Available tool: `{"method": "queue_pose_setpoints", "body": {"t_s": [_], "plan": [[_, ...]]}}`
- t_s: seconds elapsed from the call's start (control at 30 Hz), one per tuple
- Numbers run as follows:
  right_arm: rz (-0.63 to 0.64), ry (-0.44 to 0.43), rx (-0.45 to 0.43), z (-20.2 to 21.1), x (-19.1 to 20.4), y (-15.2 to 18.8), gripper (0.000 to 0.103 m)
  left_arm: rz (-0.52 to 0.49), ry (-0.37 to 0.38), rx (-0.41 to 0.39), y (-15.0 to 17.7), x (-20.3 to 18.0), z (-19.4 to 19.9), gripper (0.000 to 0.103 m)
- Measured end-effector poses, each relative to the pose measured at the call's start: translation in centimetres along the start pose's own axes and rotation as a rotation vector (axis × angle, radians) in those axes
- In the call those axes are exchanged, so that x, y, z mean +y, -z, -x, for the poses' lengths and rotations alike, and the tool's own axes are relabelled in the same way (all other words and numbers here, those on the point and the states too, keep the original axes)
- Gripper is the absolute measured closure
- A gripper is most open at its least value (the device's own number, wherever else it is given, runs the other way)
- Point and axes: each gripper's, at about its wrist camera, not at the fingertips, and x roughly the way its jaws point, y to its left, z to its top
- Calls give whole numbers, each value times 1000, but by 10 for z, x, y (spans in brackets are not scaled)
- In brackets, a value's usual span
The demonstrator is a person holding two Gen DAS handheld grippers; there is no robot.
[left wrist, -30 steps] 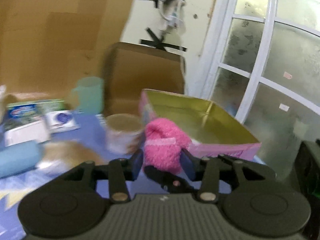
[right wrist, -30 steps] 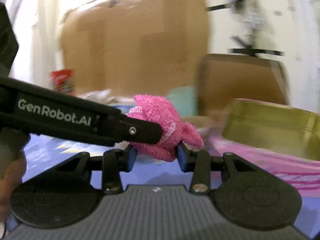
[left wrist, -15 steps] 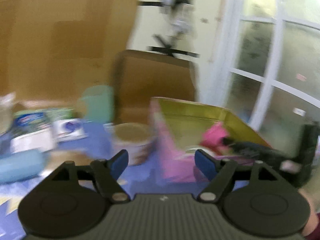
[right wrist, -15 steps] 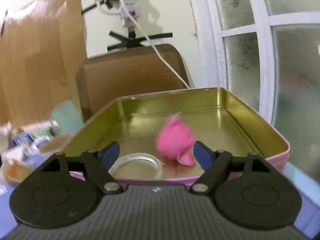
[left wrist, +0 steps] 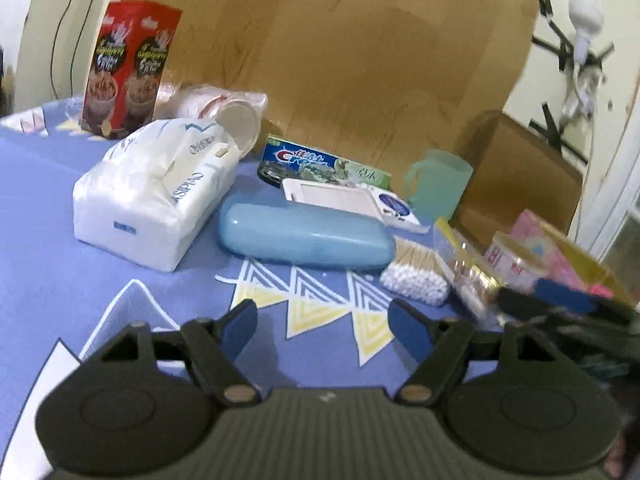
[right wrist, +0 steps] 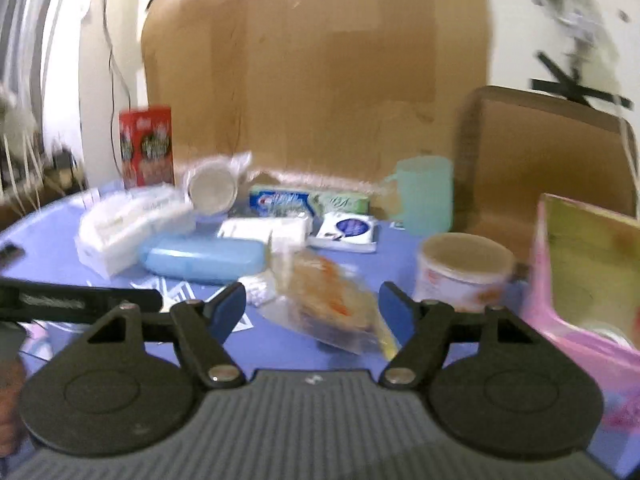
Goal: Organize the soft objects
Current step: 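Grasp the clear bag with the round biscuit using the right gripper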
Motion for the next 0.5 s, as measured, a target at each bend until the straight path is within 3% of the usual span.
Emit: {"method": "queue_pose_setpoints", "body": {"t_s": [0.03, 0.07, 0.1, 0.2, 0.3, 0.43, 0.47, 0.5], "plan": [[18, 10, 14, -9, 4, -1, 29, 2, 3, -1, 1, 1, -1, 29], [38, 23, 29, -16, 7, -1, 39, 1, 12, 4, 1, 2, -2, 29], [56, 31, 48, -23, 8, -1, 56, -6, 23, 3, 2, 2, -2, 29], [103, 27, 44, -12, 11, 3, 77, -17, 52, -10, 4, 1, 3, 28], [201, -23, 45, 23, 18, 17, 79, -5, 109, 9, 3, 2, 6, 25], [314, -110, 129, 64, 14, 41, 80, -12, 206, 51, 1, -5, 9, 19], [312, -108, 145, 72, 10, 47, 78, -20, 227, 62, 1, -10, 9, 18], [284, -104, 156, 79, 4, 50, 65, -36, 254, 77, 0, -17, 9, 17]]}}
